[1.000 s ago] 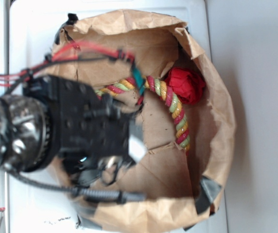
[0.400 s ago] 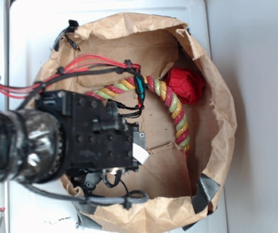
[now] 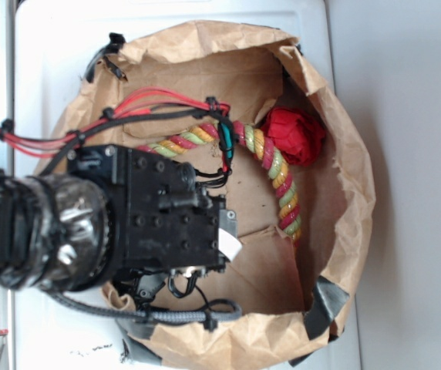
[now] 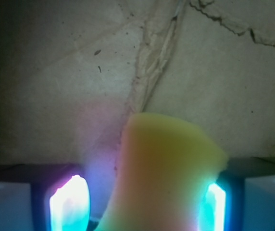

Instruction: Grab the green sponge.

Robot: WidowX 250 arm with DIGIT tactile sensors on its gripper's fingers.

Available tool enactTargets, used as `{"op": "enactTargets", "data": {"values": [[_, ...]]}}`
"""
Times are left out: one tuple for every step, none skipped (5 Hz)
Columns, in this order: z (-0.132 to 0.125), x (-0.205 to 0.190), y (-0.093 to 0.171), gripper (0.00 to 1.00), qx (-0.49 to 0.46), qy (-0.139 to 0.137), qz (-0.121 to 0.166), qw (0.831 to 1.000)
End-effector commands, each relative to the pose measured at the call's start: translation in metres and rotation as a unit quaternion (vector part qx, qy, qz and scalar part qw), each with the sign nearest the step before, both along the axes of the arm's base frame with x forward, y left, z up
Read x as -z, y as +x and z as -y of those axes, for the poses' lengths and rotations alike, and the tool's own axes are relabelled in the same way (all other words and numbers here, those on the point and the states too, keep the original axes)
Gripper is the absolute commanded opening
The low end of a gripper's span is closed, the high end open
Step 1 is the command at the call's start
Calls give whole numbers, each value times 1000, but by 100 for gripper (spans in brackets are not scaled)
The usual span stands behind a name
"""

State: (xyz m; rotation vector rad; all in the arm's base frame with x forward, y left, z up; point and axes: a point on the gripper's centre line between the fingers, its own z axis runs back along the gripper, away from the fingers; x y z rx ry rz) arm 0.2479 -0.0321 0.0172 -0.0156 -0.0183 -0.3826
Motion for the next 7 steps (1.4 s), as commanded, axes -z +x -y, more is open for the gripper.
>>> {"op": "enactTargets", "data": {"values": [[-8, -22, 0, 0, -45, -16, 55, 997], [-59, -72, 27, 0, -67, -25, 70, 995], [-108, -102, 28, 0, -87, -33, 77, 993], [-117, -117, 29, 0, -99, -39, 87, 991], [-117, -133, 27, 0, -98, -53, 97, 989], [-104, -154, 22, 0, -83, -49, 118, 988], [-93, -167, 23, 0, -76, -46, 126, 988]]}}
